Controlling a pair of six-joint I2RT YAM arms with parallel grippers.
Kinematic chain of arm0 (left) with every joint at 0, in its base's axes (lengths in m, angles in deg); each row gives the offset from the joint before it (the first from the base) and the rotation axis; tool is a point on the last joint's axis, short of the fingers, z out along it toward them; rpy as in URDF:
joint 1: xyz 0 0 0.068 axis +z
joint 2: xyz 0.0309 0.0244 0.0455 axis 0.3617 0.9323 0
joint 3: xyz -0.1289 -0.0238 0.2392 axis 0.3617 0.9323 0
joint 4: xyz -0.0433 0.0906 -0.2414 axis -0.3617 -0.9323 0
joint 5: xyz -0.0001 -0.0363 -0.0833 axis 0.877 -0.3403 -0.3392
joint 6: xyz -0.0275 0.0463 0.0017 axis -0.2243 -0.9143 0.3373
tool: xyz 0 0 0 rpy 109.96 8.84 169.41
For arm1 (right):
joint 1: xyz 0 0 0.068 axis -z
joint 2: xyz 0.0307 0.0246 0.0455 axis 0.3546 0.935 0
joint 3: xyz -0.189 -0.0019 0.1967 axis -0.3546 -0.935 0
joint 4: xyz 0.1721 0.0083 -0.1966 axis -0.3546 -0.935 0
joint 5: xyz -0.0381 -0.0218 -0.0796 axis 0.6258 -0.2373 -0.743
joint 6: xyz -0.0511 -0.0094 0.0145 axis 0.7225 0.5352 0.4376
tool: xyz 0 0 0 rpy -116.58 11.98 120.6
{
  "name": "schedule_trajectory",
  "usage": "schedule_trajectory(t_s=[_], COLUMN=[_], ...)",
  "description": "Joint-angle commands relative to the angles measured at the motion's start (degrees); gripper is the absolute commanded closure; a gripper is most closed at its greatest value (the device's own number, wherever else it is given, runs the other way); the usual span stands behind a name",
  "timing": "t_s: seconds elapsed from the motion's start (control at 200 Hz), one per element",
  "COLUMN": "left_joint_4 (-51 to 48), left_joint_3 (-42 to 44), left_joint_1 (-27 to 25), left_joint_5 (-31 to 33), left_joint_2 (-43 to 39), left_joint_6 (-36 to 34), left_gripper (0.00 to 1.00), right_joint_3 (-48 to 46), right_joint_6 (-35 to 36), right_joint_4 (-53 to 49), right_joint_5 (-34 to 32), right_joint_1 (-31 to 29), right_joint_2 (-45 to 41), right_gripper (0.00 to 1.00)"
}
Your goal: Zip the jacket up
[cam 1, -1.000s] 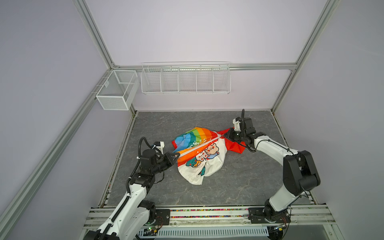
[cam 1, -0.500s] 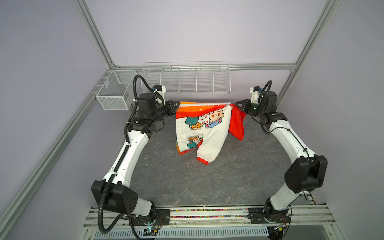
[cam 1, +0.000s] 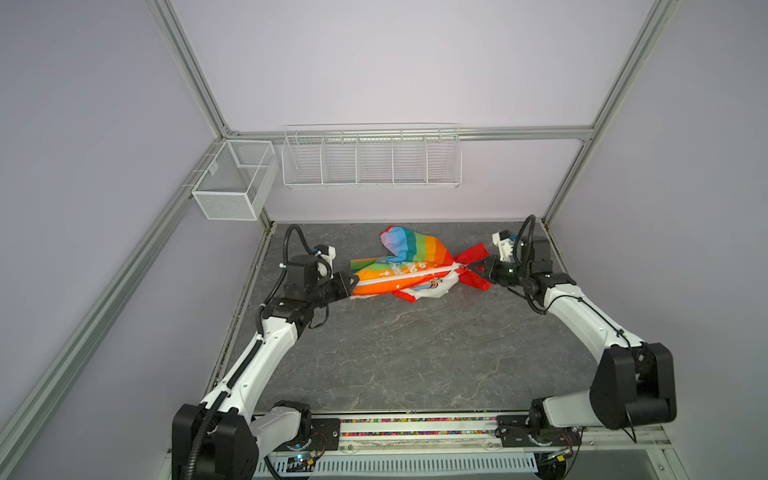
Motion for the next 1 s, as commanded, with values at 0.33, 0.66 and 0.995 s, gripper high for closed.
schedule_trajectory(t_s=[0.33,0.66,0.995], left_joint_4=[-10.87,10.67,42.20], left_joint_3=[2.60,0.07,21.75], left_joint_1=[0.84,0.84,5.73], left_joint_5=[22.89,27.80,51.66], left_joint_2=[-21.00,-20.78,-1.84], left_joint_6=[-4.98,-14.37,-21.72], left_gripper=[0.00,0.00,0.00], right_joint_3=[3.98,-2.39,-25.45], right_joint_6=[4.31,9.53,20.91], right_joint_4=[-17.58,11.41,33.22], right_joint_5=[-31.30,-50.19,-63.28], right_joint_1=[5.29,5.84,4.94], right_joint_2=[-12.79,-23.63,-12.25], right_gripper=[0.28,0.11,0.11])
